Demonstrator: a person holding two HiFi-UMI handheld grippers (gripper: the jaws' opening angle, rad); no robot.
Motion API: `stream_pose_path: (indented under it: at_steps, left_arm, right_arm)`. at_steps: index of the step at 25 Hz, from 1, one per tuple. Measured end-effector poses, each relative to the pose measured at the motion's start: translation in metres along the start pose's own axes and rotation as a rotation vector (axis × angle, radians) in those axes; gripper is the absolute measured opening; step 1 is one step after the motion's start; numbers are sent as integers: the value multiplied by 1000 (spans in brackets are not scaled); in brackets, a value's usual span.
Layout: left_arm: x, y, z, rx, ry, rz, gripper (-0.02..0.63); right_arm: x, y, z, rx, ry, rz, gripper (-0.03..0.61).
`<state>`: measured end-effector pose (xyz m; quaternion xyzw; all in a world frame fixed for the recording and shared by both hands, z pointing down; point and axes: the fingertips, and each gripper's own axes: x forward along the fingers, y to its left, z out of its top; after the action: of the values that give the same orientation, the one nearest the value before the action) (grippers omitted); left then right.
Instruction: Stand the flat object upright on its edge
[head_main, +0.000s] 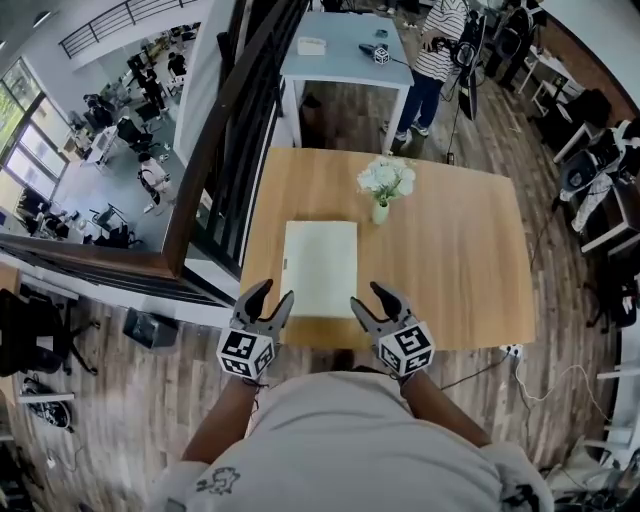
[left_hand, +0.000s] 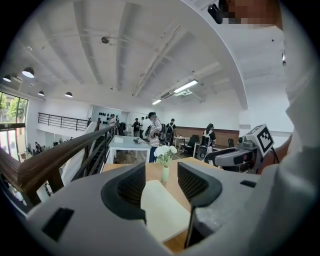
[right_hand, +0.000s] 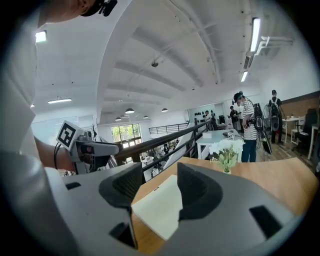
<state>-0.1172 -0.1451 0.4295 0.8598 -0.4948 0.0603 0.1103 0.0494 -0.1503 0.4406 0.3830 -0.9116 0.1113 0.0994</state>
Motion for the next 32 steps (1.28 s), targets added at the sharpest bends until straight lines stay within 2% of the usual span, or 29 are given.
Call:
stream_pose_path:
  at_steps: [5,8,13,20,32]
  left_arm:
    - [31,-6,-9,-5,45,15,190]
    - [48,-6,-16,-36,79,18,190]
    - [68,5,-35,-65,145,18,190]
    - [91,33,-64,-106,239,-11,199]
    - [121,87,-129,-175,392,-53,224]
  right_arm:
    - [3,-30,-13,34,42,26,238]
    - [9,-48,-20,58,62,19,238]
    - [25,-68,-29,98,82,16,238]
    - [55,-83,-54,175,164,8,245]
    - [112,-94,-130,240,351,-19,273]
